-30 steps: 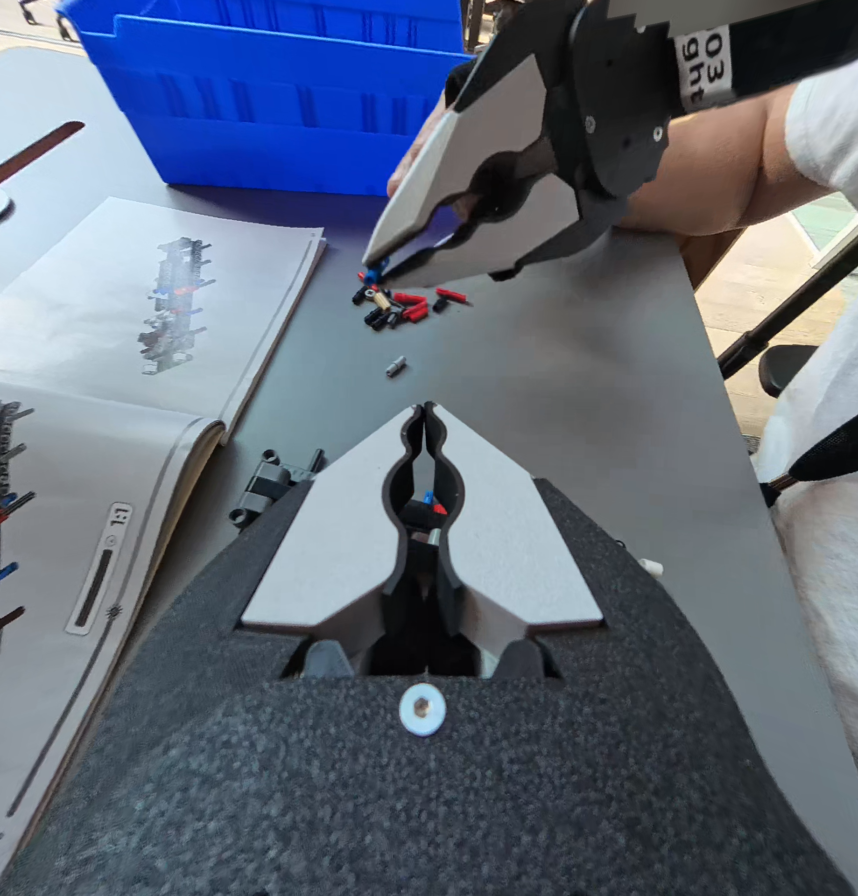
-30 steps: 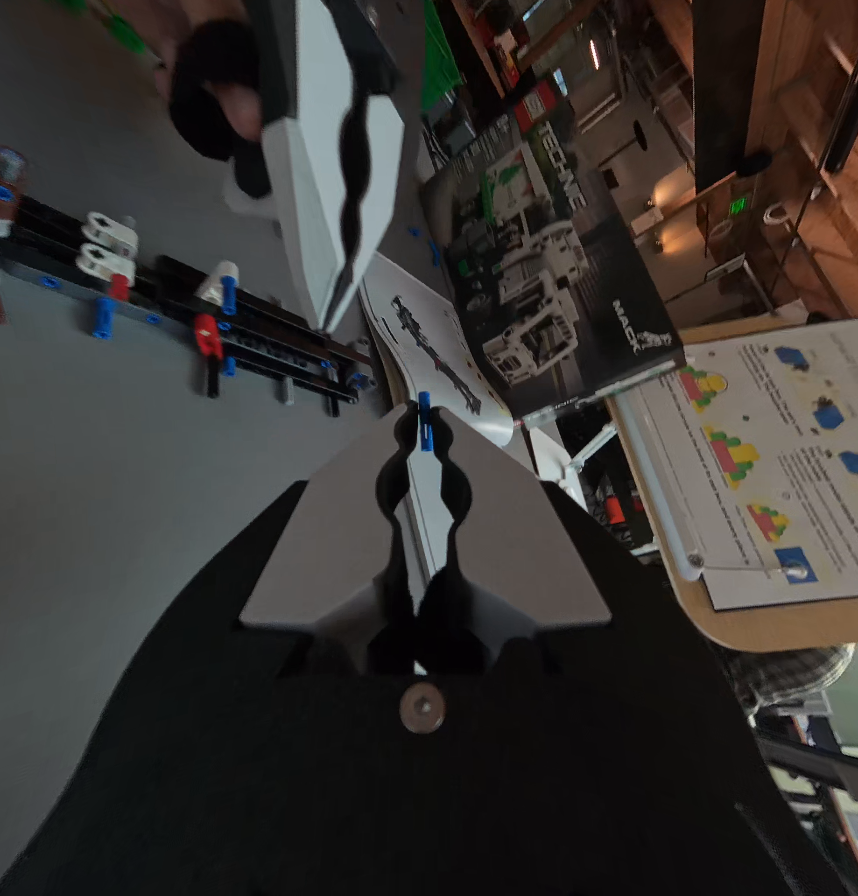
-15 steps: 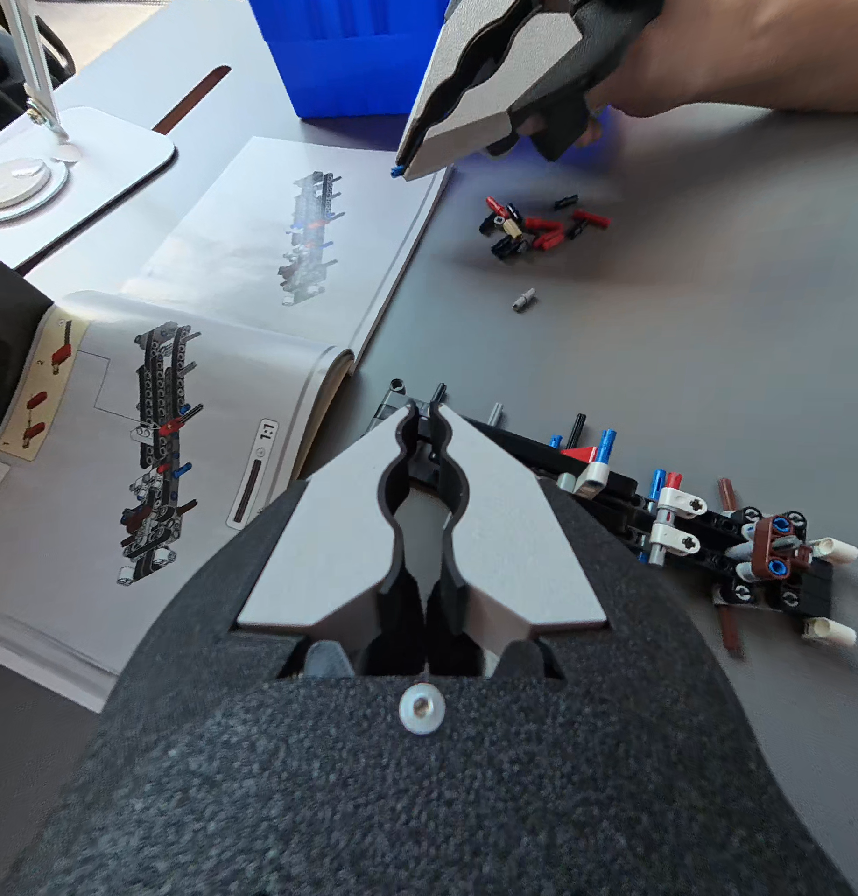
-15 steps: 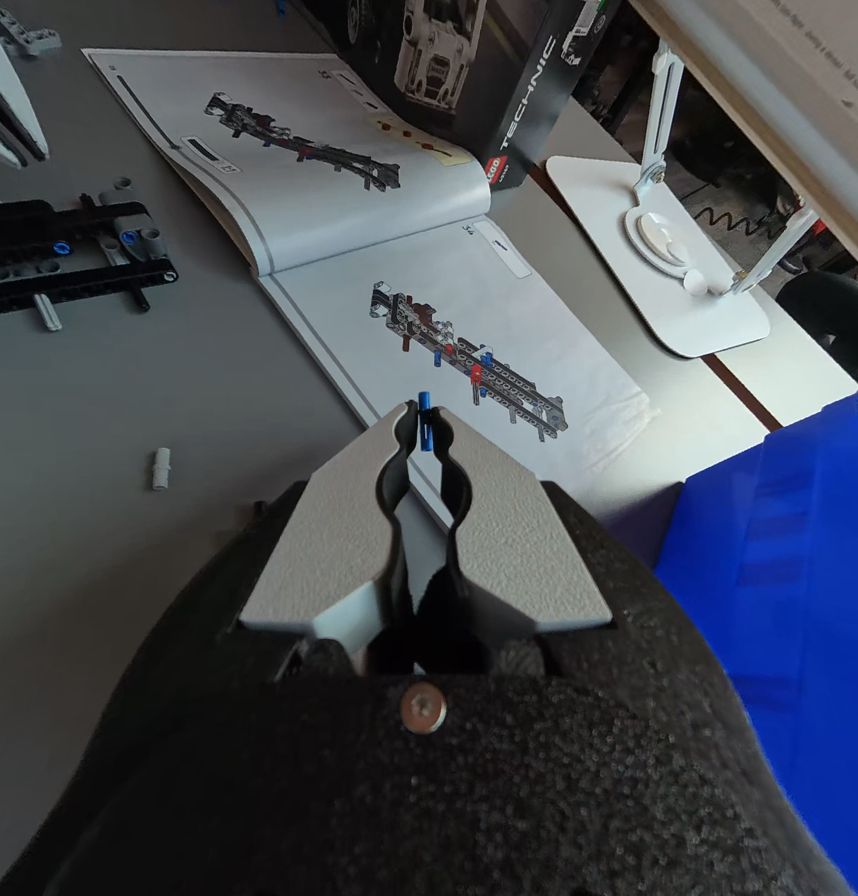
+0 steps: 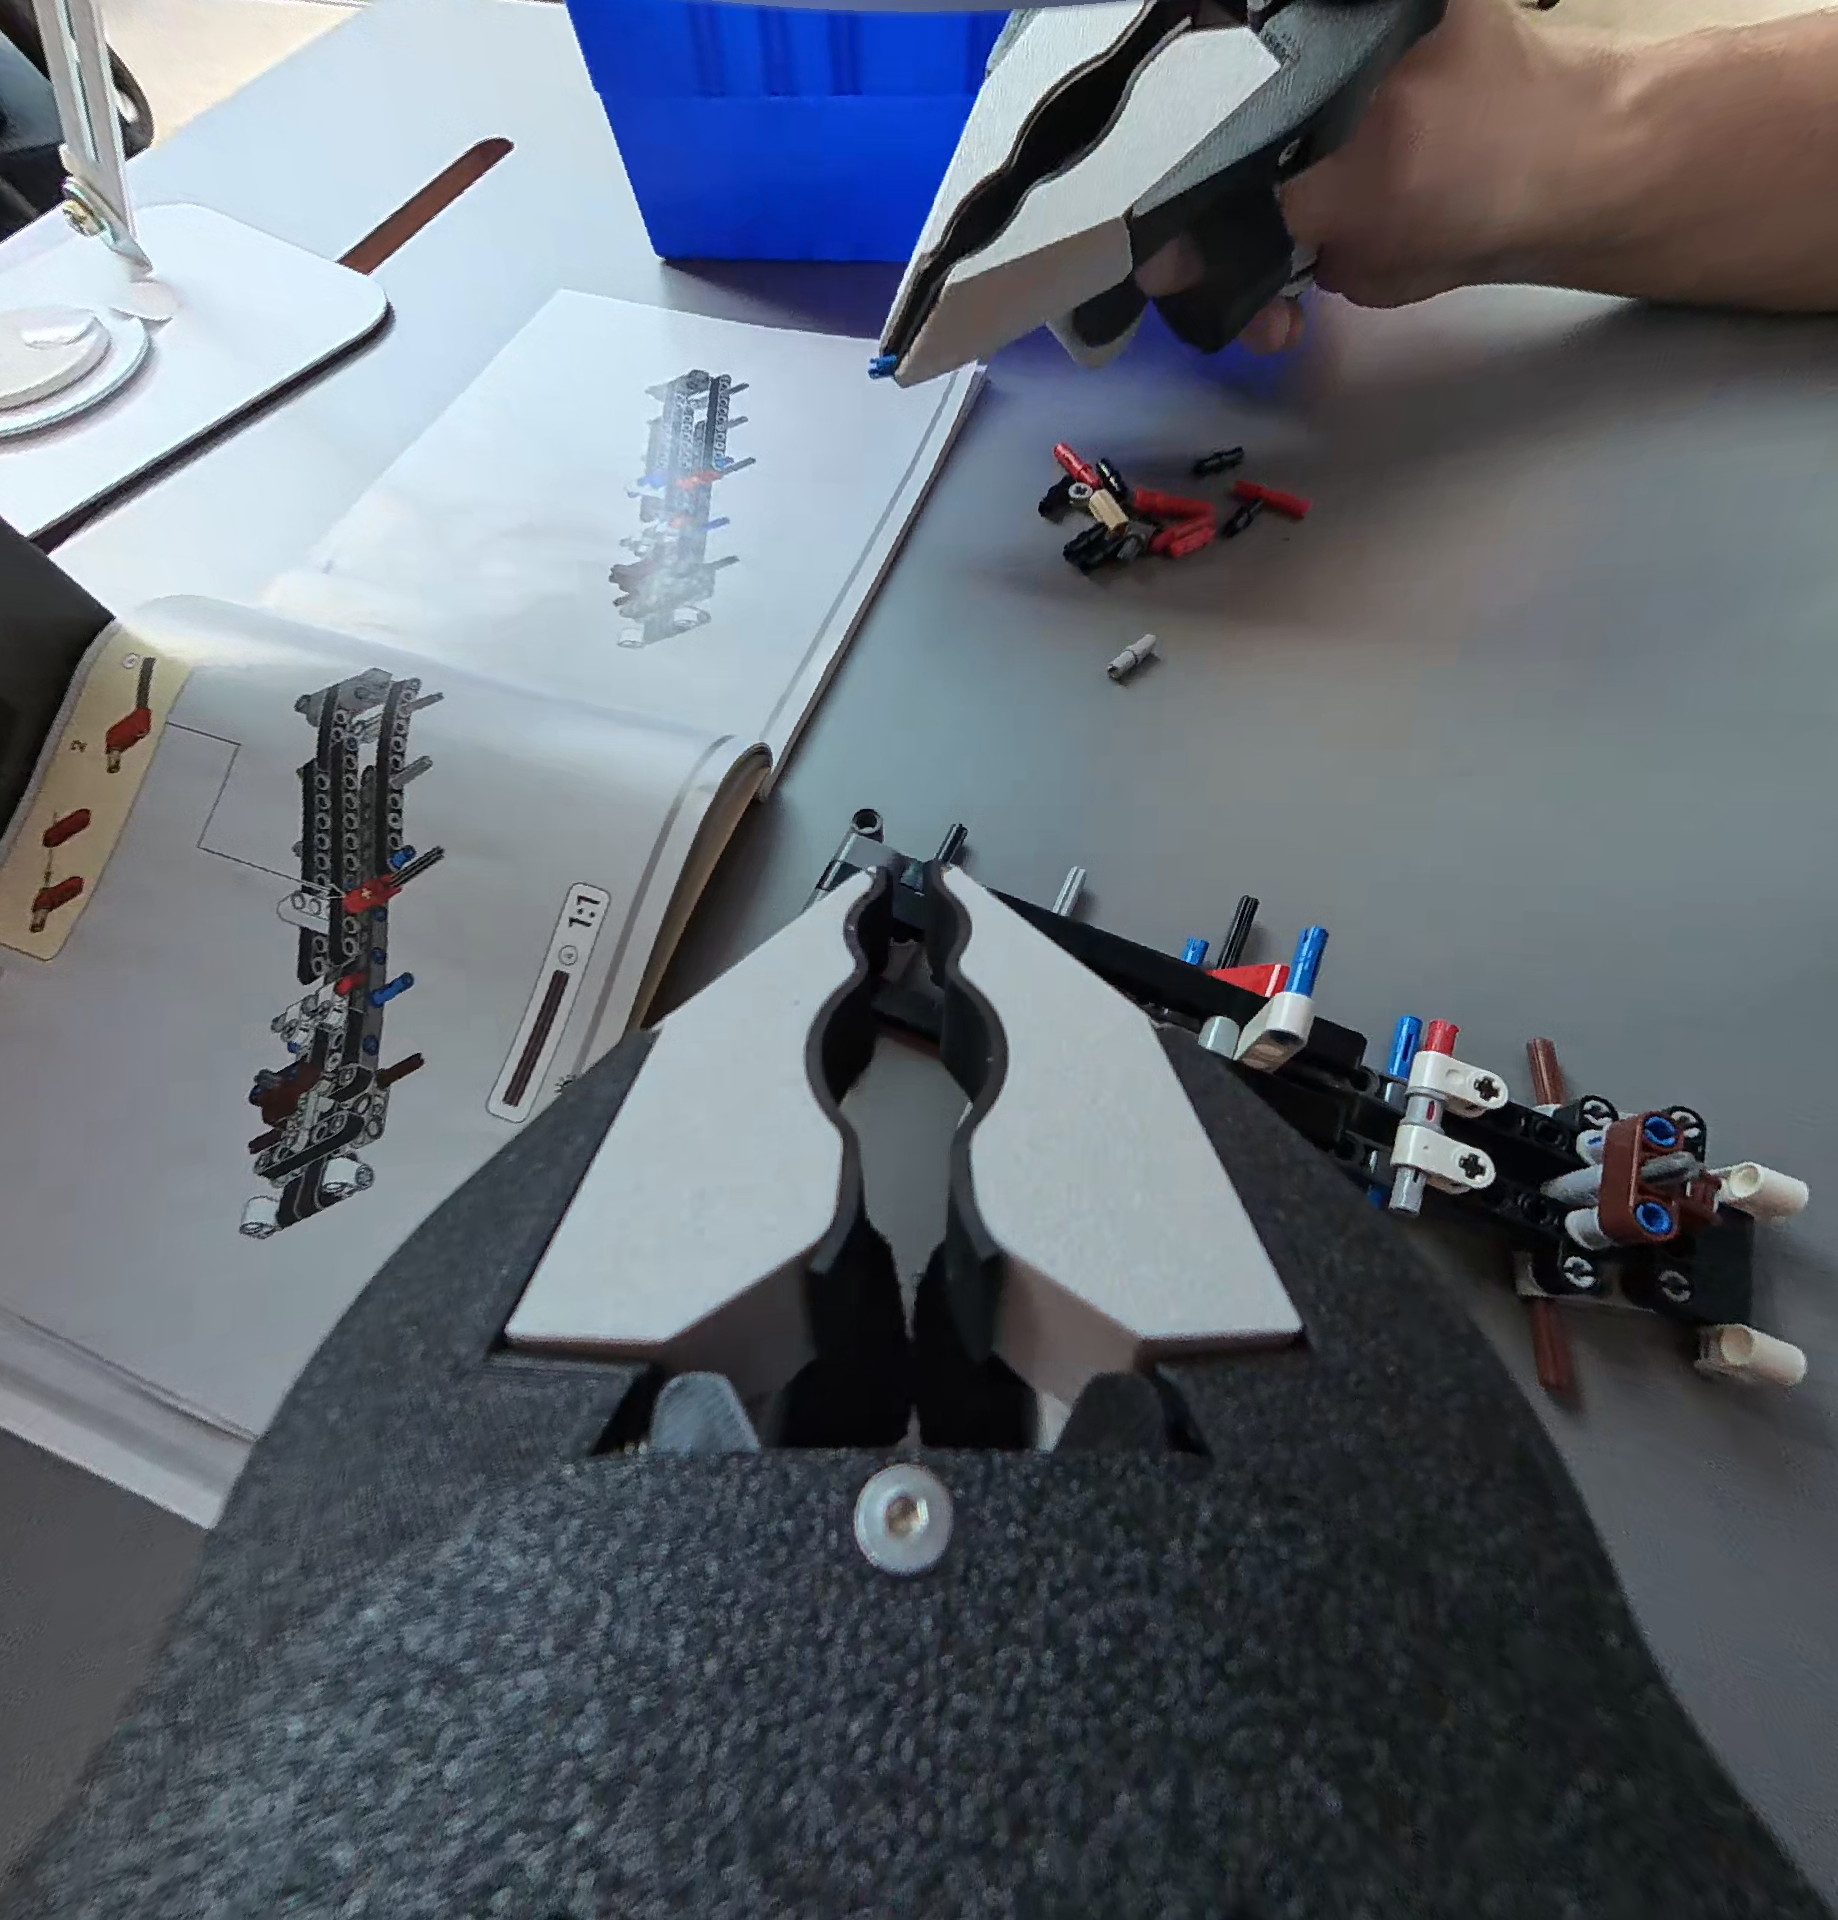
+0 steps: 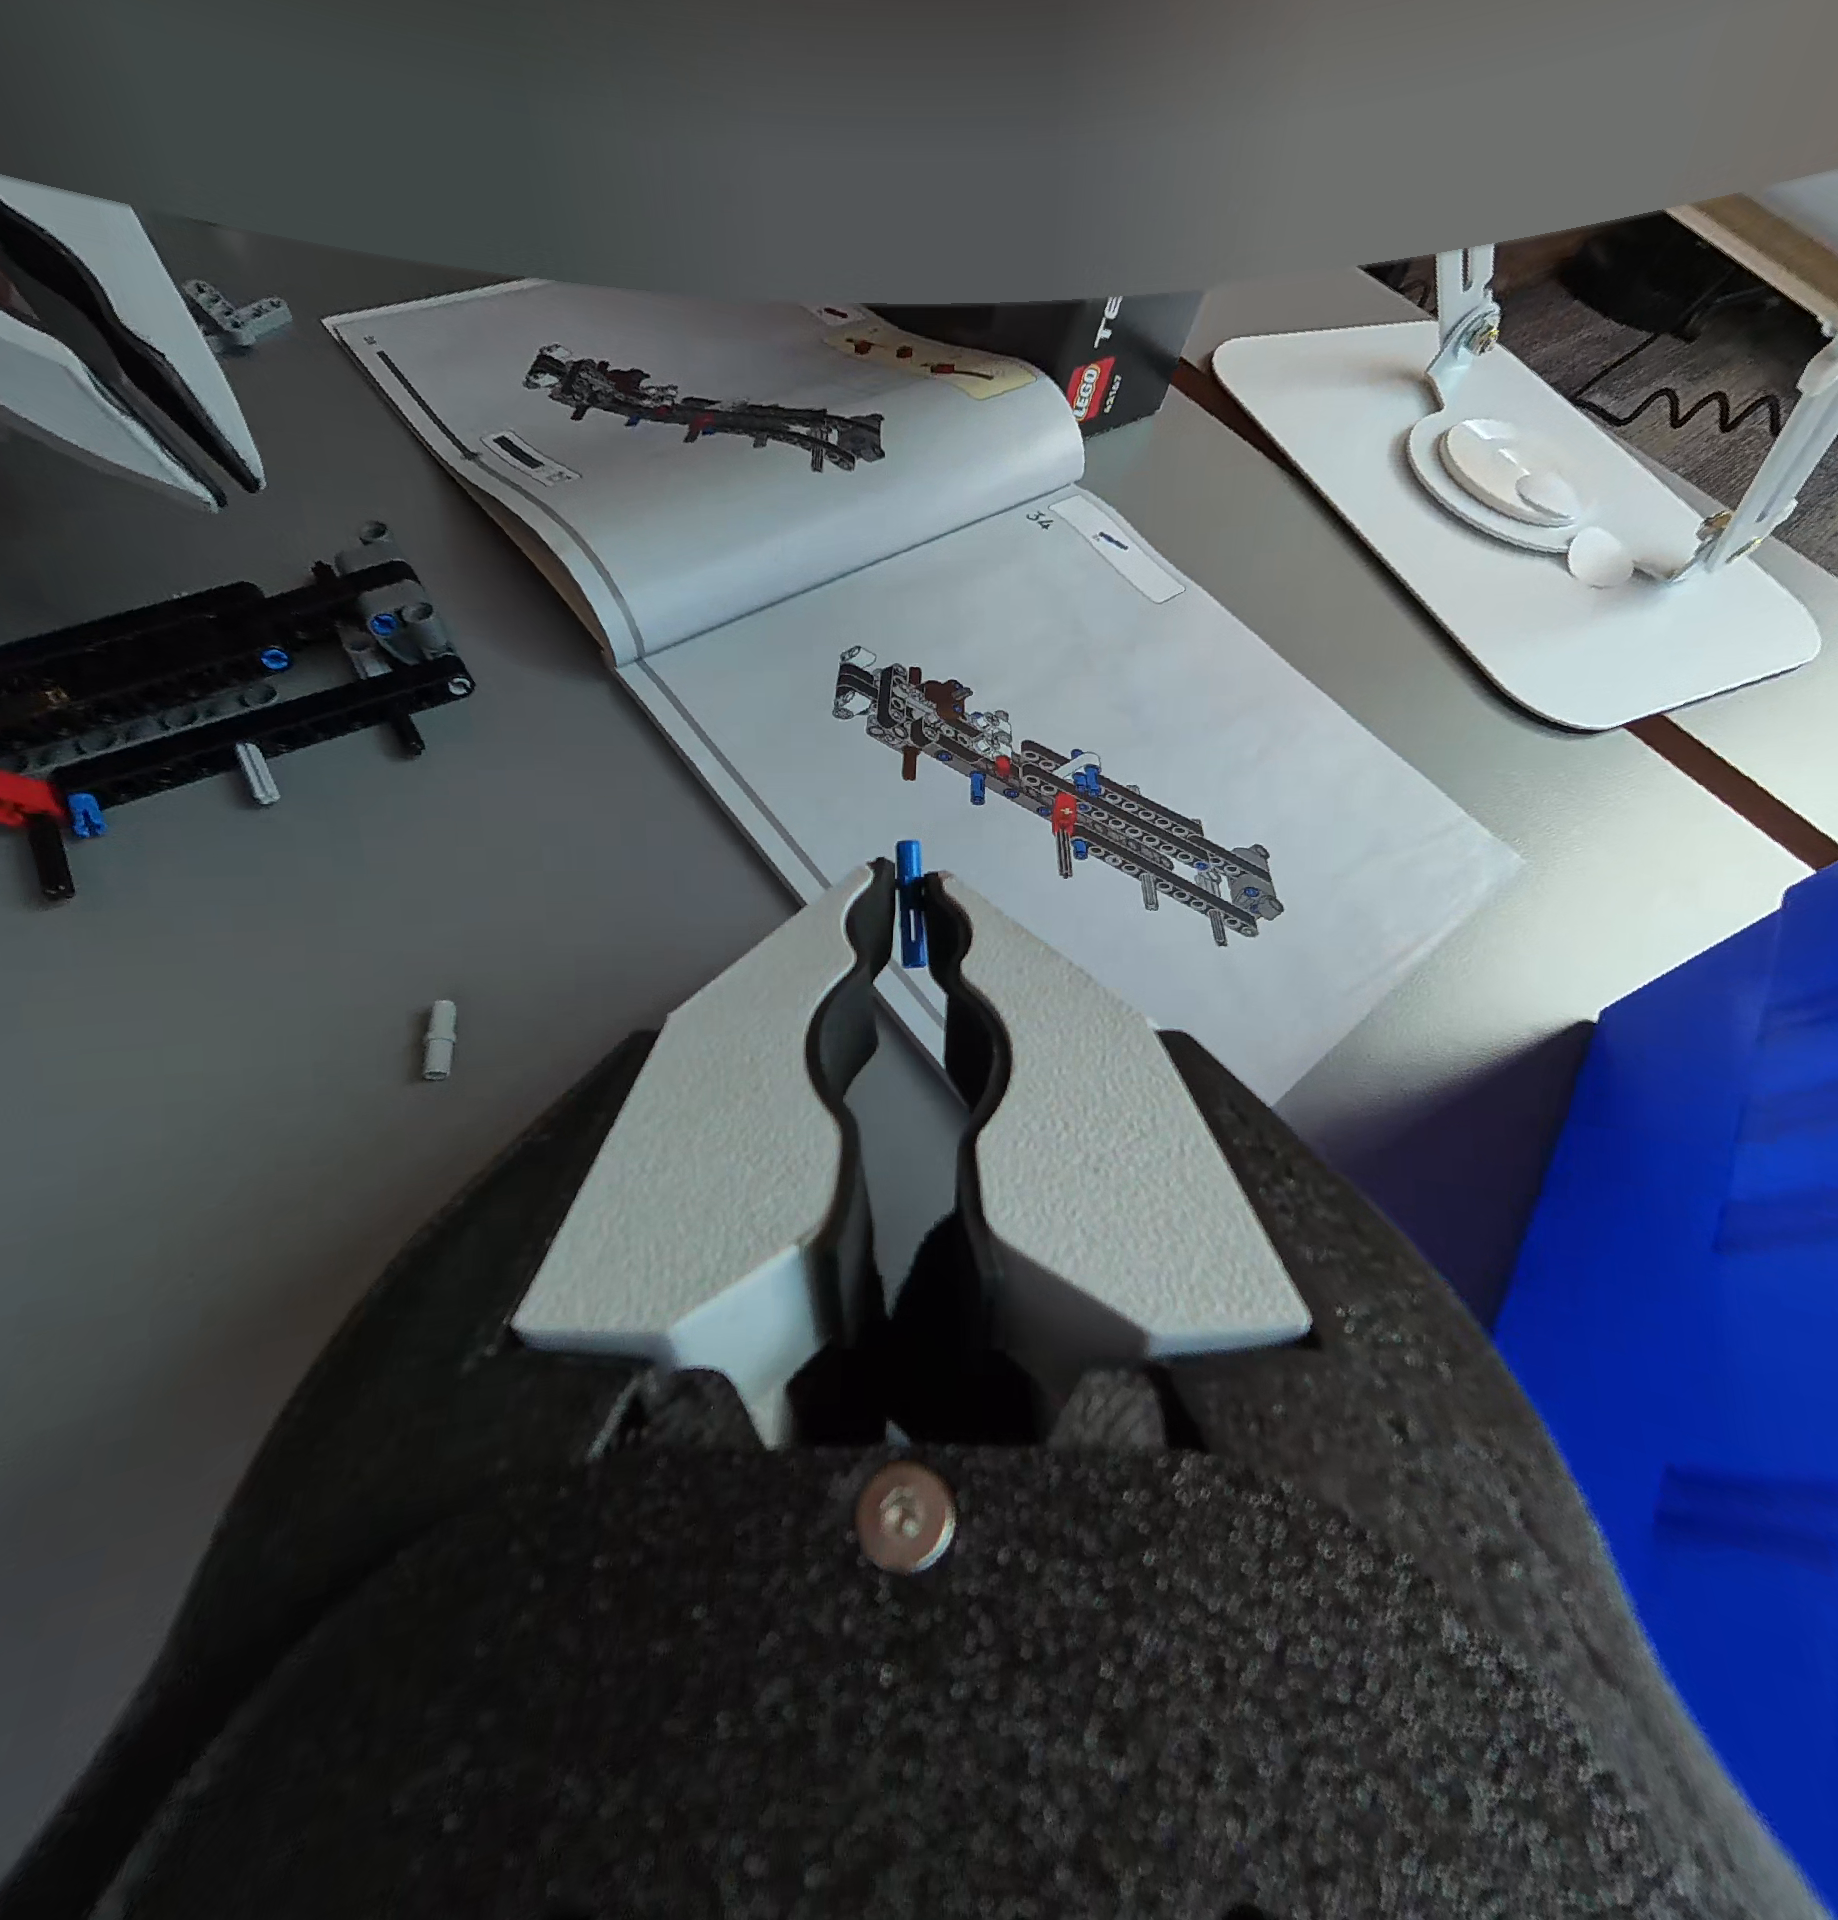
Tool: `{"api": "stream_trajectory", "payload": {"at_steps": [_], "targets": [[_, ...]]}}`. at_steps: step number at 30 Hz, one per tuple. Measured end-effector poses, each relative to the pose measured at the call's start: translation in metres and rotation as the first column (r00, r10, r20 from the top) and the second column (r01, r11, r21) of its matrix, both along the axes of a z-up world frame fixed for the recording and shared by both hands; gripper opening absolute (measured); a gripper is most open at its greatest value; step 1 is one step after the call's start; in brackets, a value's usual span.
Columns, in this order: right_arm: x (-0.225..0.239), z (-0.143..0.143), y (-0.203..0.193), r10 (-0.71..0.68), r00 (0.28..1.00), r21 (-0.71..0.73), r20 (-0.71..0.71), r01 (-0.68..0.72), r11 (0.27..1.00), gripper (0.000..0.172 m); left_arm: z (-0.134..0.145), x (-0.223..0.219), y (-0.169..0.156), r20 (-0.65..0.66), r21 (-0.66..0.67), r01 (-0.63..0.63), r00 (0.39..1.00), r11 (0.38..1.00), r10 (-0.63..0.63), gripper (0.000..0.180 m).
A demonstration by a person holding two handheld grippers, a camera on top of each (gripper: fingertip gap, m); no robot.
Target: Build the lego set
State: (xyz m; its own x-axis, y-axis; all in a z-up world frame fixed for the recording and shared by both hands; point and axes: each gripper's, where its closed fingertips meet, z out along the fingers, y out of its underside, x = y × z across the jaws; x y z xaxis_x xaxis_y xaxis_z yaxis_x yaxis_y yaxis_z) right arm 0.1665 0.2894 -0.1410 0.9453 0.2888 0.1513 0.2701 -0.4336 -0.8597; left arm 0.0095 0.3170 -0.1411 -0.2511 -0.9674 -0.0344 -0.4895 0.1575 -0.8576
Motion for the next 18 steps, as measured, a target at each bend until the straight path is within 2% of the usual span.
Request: {"api": "stream_trajectory", "payload": {"at_steps": [6, 10, 13, 18], "targets": [[-0.003, 0.005, -0.001, 0.010, 1.000, 0.015, -0.011, -0.009, 1.000, 0.004, 0.004, 0.001, 0.001, 0.009, 0.030, -0.012, 1.000, 0.999, 0.012, 0.003], [-0.010, 0.013, -0.002, 0.036, 0.999, 0.045, -0.014, -0.035, 0.998, 0.004, 0.006, -0.001, 0.019, 0.015, 0.093, -0.091, 0.996, 0.992, 0.090, 0.004], [-0.021, 0.020, -0.004, 0.066, 0.998, 0.069, 0.005, -0.066, 0.995, 0.004, 0.012, -0.002, 0.027, 0.035, 0.067, -0.128, 0.991, 0.989, 0.126, 0.005], [-0.058, 0.035, -0.013, 0.170, 0.985, 0.114, -0.032, -0.165, 0.980, 0.004, 0.018, 0.000, 0.011, 0.043, 0.038, -0.093, 0.995, 0.995, 0.091, 0.006]]}}
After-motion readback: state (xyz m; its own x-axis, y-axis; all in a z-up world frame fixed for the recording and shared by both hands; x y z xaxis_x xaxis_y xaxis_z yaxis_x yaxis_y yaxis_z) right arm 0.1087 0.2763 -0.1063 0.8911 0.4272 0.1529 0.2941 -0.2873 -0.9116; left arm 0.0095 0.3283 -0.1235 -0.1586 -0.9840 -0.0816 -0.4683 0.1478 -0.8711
